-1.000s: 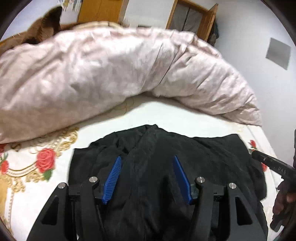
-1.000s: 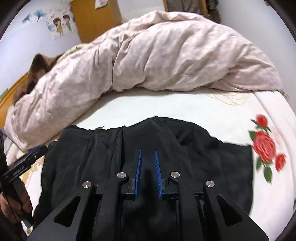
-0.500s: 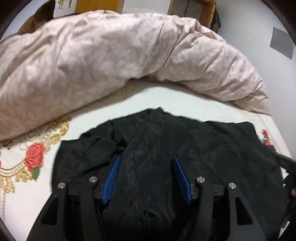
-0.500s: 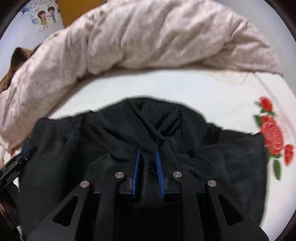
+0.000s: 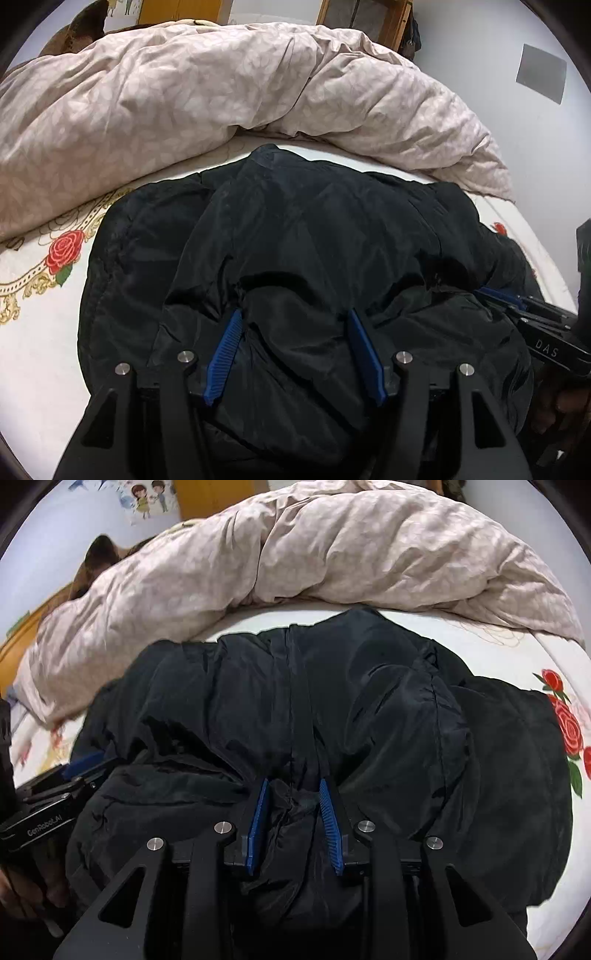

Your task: Fold large clothes

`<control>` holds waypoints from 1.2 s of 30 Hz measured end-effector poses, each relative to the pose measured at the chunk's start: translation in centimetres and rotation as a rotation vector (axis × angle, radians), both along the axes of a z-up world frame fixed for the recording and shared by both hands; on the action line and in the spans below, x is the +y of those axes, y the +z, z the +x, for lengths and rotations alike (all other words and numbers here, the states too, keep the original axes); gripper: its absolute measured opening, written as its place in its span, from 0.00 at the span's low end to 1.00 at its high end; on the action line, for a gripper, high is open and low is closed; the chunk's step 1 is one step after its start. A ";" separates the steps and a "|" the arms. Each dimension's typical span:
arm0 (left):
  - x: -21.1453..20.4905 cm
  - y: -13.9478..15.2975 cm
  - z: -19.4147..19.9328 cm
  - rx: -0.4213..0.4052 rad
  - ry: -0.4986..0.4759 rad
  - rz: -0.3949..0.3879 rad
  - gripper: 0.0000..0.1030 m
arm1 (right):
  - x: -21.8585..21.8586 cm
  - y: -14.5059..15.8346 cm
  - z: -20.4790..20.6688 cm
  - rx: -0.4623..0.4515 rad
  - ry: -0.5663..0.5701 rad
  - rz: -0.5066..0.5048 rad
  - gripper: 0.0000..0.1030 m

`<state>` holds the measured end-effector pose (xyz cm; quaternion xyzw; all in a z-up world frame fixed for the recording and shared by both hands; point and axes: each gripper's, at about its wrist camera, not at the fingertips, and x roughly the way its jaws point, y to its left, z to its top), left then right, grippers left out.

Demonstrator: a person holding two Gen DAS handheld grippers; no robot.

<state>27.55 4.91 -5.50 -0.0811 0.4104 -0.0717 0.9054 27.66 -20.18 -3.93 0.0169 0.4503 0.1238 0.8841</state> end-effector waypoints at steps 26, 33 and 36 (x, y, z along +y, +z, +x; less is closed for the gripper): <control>-4.6 -2.1 -3.7 0.069 -0.074 0.000 0.58 | -0.4 -1.9 -4.6 0.101 -0.062 -0.034 0.30; -4.8 -2.3 -4.2 0.056 -0.074 0.011 0.58 | -0.5 -2.1 -4.9 0.090 -0.056 -0.040 0.30; -5.0 -2.3 -4.3 0.057 -0.071 0.018 0.58 | -0.4 -2.2 -4.9 0.086 -0.050 -0.045 0.30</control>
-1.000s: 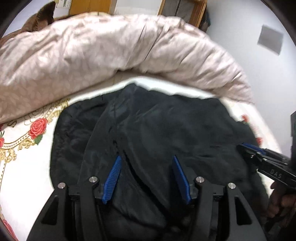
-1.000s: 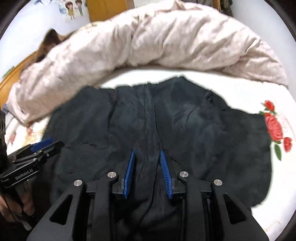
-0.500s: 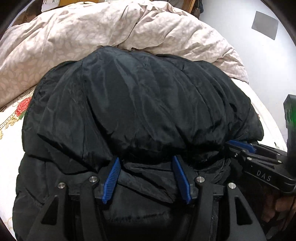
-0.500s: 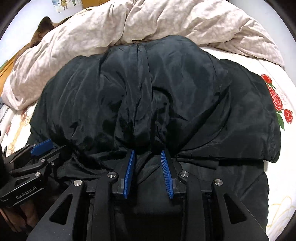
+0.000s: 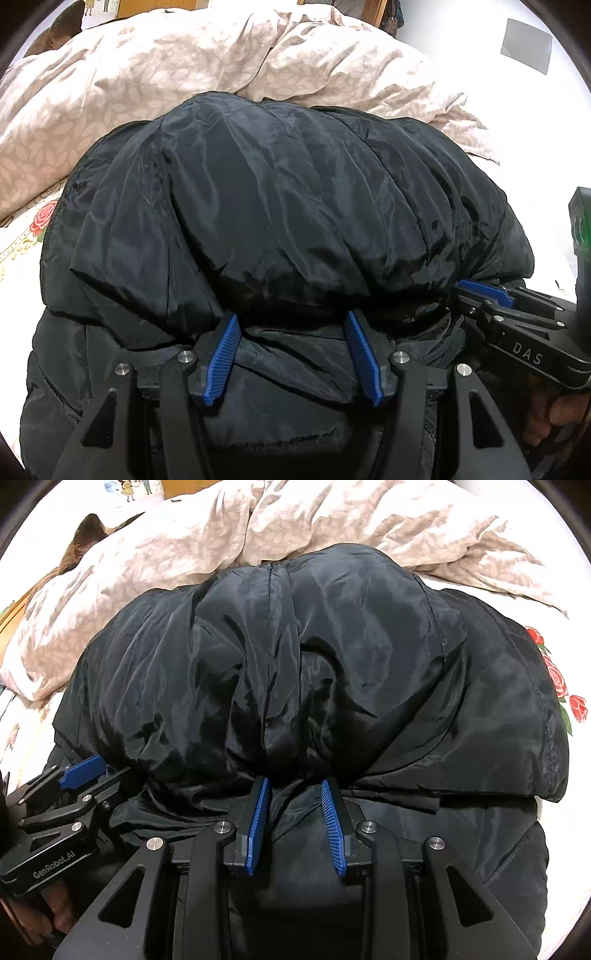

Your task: Fold large clothes

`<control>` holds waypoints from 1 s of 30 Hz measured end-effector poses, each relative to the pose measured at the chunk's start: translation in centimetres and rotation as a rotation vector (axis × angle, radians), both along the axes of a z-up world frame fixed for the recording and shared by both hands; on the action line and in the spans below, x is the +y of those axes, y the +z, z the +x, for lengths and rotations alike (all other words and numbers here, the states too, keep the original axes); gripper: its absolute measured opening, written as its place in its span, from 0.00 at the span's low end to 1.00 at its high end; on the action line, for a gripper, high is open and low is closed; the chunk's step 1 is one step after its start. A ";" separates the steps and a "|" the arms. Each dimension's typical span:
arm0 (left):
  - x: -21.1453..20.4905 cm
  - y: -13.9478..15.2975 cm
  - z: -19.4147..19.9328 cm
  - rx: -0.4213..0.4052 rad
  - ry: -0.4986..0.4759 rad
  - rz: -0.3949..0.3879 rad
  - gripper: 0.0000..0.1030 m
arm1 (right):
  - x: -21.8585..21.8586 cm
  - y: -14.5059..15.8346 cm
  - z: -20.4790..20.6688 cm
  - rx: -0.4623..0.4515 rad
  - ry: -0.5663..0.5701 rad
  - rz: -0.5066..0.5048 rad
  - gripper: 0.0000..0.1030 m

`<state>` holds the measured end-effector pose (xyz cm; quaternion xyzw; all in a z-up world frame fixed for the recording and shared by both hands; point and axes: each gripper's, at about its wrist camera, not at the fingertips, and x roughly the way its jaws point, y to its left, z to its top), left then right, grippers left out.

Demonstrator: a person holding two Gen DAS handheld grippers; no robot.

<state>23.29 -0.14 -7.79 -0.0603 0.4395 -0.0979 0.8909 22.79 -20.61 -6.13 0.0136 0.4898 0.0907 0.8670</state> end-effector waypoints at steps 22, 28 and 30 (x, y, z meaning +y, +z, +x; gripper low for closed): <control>0.7 12.8 -13.1 -0.082 0.050 0.009 0.58 | -0.9 11.0 -14.6 -0.117 -0.025 0.045 0.30; 1.0 14.6 -17.6 -0.116 0.049 0.028 0.58 | -1.7 12.1 -19.2 -0.121 -0.036 0.067 0.30; 1.3 14.6 -18.9 -0.116 0.054 0.040 0.58 | -1.8 12.2 -20.5 -0.120 -0.035 0.071 0.31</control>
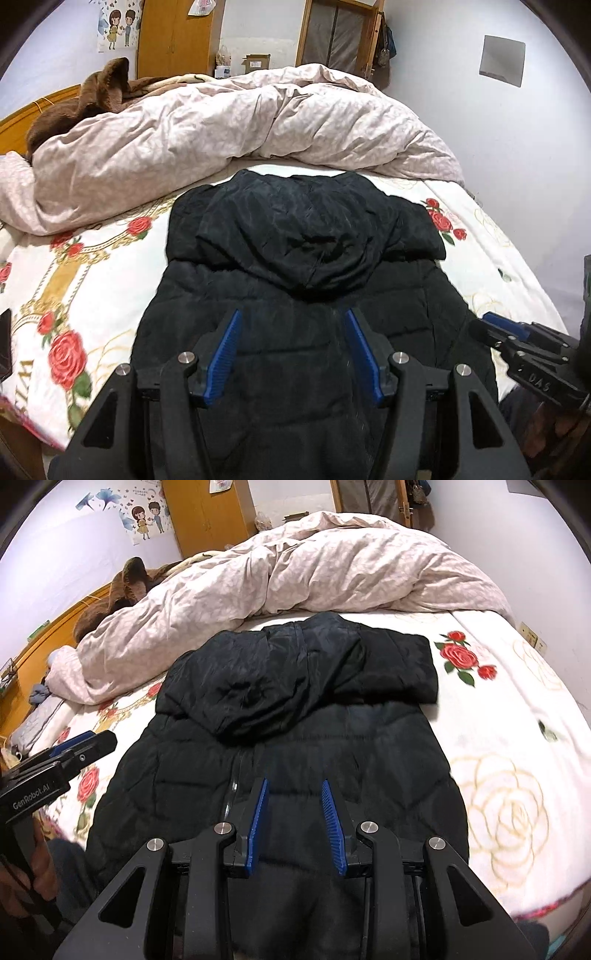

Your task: Fold large clothes

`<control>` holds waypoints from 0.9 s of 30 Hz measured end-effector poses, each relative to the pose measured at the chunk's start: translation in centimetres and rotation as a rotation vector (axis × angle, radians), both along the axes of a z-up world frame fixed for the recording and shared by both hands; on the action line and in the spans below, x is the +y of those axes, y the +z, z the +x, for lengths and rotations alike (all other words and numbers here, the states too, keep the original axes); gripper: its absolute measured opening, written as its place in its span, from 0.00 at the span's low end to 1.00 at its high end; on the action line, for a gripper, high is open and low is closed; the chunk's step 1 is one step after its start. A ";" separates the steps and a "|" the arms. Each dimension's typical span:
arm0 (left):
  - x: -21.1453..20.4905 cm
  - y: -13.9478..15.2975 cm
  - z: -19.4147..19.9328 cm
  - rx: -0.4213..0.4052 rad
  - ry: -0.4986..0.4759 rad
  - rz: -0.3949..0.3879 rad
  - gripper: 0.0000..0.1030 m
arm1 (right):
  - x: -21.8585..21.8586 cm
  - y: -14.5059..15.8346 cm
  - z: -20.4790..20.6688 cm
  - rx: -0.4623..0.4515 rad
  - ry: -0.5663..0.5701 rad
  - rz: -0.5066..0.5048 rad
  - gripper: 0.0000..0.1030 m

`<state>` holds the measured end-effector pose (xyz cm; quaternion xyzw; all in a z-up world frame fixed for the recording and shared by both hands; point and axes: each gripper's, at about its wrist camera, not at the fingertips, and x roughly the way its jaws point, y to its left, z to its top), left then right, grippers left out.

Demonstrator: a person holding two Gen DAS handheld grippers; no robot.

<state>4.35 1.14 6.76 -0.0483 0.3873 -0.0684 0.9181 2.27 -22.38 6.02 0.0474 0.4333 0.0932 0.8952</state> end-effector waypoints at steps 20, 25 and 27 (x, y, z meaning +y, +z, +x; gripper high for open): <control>1.9 -2.2 -5.8 0.052 0.042 0.030 0.59 | -3.6 -1.0 -6.0 0.008 -0.082 0.000 0.43; 2.9 -3.2 -5.6 0.073 0.070 0.036 0.59 | -4.9 -1.9 -5.9 0.033 -0.111 0.007 0.48; 3.2 -3.6 -5.5 0.080 0.076 0.040 0.59 | -5.4 -2.3 -5.7 0.043 -0.120 0.008 0.48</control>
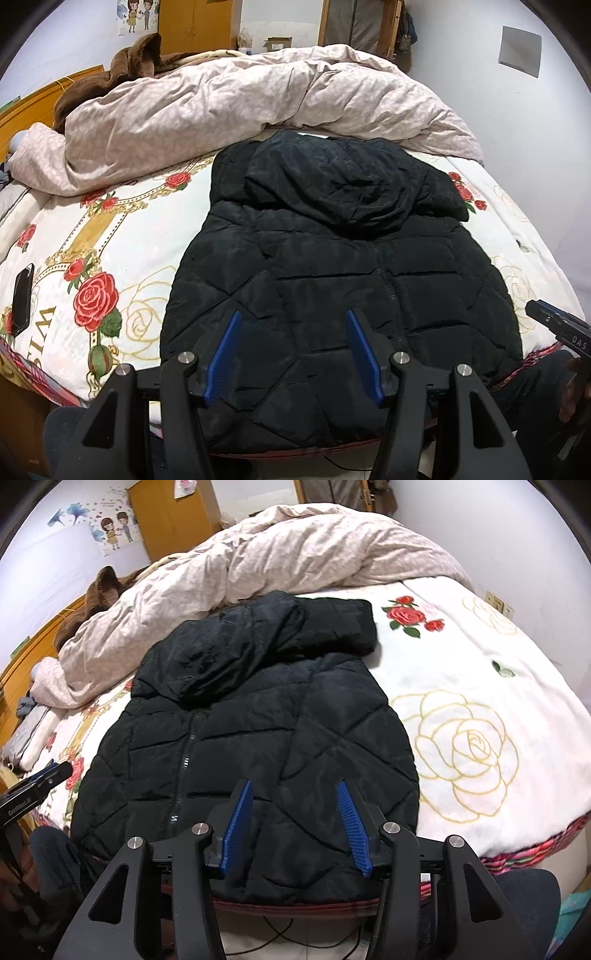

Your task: Fold large clothes

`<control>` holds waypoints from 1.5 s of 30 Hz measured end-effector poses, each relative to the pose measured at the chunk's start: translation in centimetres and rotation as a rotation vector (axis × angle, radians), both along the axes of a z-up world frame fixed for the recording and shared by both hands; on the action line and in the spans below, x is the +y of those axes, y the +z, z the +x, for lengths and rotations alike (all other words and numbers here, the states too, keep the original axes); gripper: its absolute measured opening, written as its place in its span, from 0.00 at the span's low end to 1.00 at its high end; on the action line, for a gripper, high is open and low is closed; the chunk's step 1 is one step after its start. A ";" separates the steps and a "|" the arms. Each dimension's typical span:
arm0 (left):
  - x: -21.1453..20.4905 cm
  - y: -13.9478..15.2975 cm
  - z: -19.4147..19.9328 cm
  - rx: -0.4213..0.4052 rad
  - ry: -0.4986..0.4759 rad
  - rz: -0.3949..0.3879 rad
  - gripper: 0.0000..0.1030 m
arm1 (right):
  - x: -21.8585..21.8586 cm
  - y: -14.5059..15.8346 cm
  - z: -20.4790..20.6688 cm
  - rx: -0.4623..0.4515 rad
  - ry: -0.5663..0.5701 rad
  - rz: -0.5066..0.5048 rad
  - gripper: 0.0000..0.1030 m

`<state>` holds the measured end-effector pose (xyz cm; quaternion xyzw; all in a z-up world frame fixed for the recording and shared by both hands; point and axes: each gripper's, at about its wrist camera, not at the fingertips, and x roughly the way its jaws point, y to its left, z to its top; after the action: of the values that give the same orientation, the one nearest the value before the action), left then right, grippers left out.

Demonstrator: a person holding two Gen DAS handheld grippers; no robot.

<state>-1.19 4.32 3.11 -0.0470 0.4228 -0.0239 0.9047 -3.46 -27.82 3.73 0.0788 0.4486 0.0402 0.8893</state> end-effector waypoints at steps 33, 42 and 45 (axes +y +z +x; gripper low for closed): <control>7.2 -11.7 2.6 0.281 0.127 -0.093 0.81 | -7.3 -9.8 1.8 0.326 -0.136 0.223 0.64; 5.7 -8.5 2.3 0.225 0.061 -0.064 0.21 | -7.9 -7.6 2.0 0.285 -0.114 0.273 0.13; 5.9 -4.6 1.4 0.134 0.042 -0.111 0.17 | -8.4 -3.9 1.3 0.199 -0.078 0.312 0.11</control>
<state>0.18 10.25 -1.47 -0.1073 0.4795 -0.0251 0.8706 -2.16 -36.19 -0.14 0.2367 0.5194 0.0668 0.8184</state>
